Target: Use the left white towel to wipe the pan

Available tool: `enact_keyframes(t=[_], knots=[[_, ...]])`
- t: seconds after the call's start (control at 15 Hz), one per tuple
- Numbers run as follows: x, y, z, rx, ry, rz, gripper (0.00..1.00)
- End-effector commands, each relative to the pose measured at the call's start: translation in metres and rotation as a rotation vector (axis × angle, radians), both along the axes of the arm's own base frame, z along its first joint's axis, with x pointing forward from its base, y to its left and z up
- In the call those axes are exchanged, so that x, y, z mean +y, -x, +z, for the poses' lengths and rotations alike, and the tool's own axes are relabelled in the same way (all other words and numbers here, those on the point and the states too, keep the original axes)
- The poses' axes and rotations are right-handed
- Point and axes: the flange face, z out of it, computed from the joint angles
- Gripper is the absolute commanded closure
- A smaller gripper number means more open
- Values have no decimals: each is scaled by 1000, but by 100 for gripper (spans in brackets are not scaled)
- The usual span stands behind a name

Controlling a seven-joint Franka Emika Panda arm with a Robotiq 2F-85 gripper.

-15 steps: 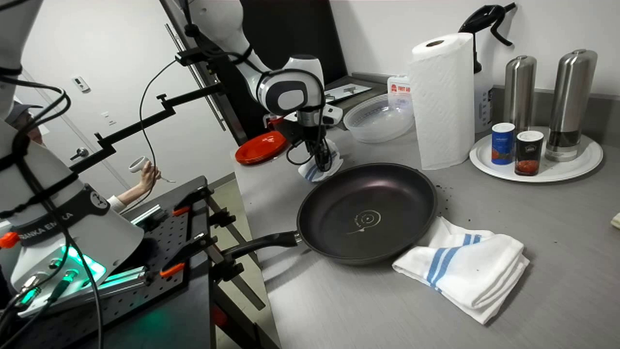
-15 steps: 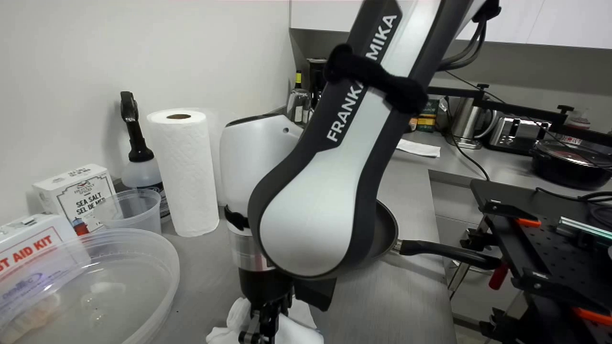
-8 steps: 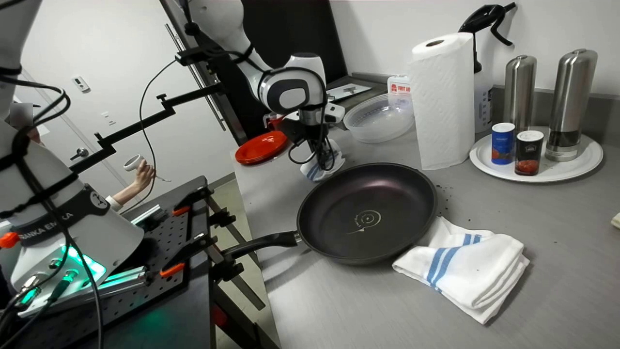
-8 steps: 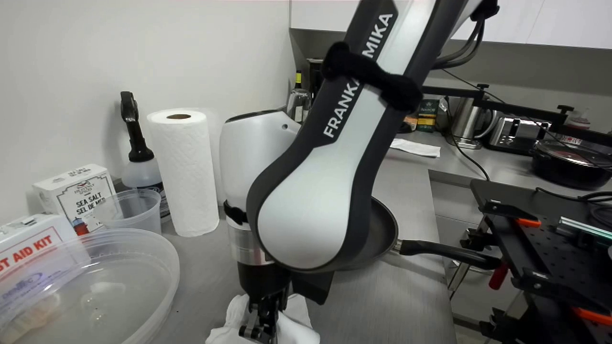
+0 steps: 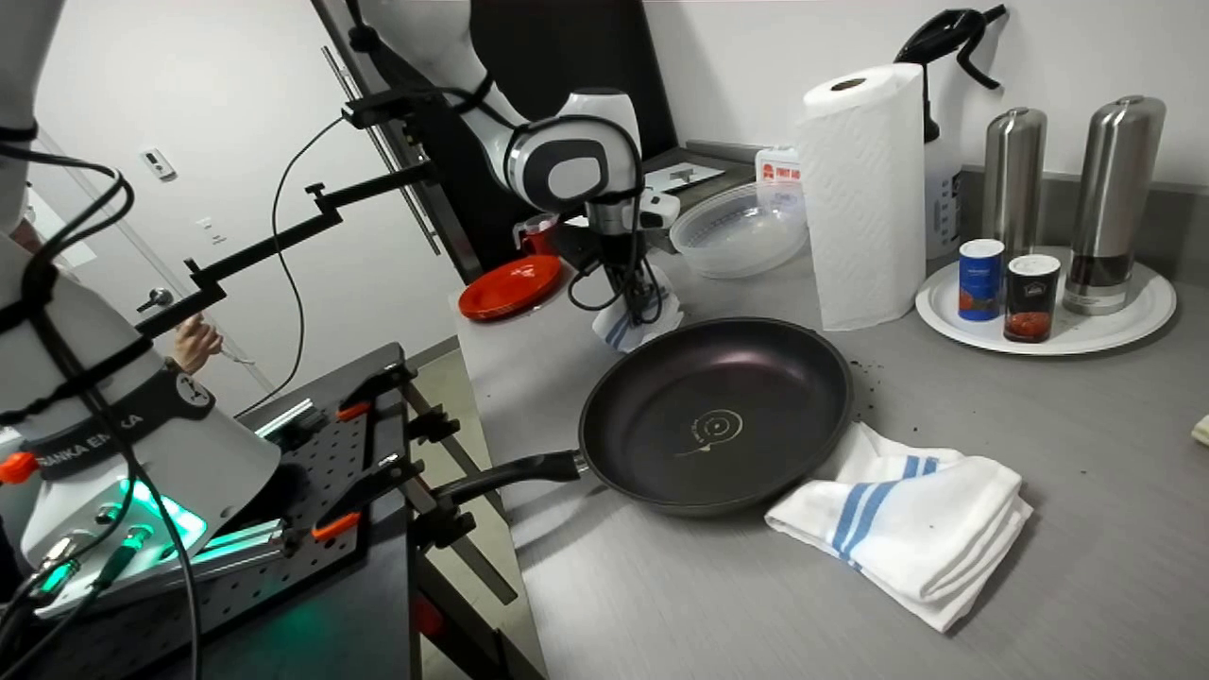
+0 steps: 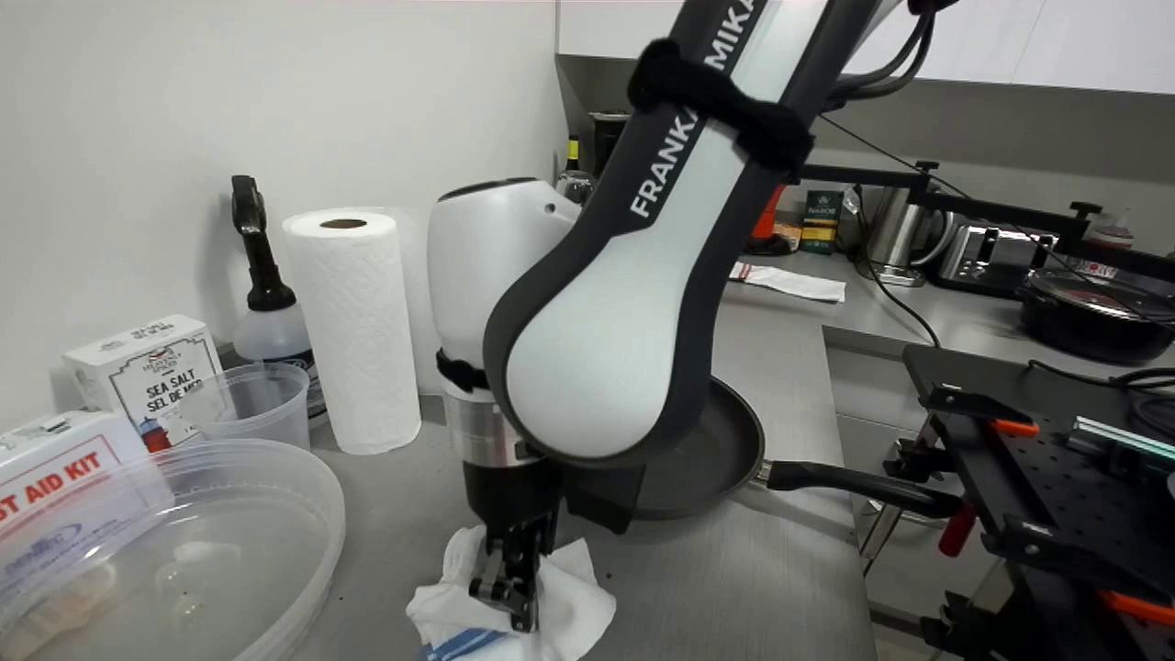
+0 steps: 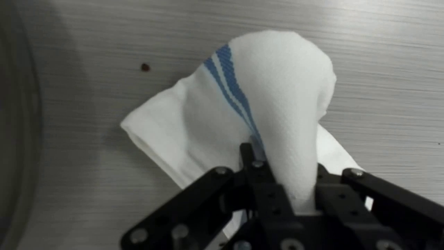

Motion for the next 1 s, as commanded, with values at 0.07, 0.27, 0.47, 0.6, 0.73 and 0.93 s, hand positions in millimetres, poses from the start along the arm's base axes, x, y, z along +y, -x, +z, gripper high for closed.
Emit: enact_keyframes(t=[0.07,0.27,0.47,0.6,0.73,0.93], knots=[[-57,5,65,32,72,23,96],[-88,1,115,38,76,2,96],[-108,-3,164,27,58,-13,96],[-120,-6,190,17,55,-26,96],[-135,-8,209,9,61,-45,96],[-161,-11,227,-12,74,-86,96]])
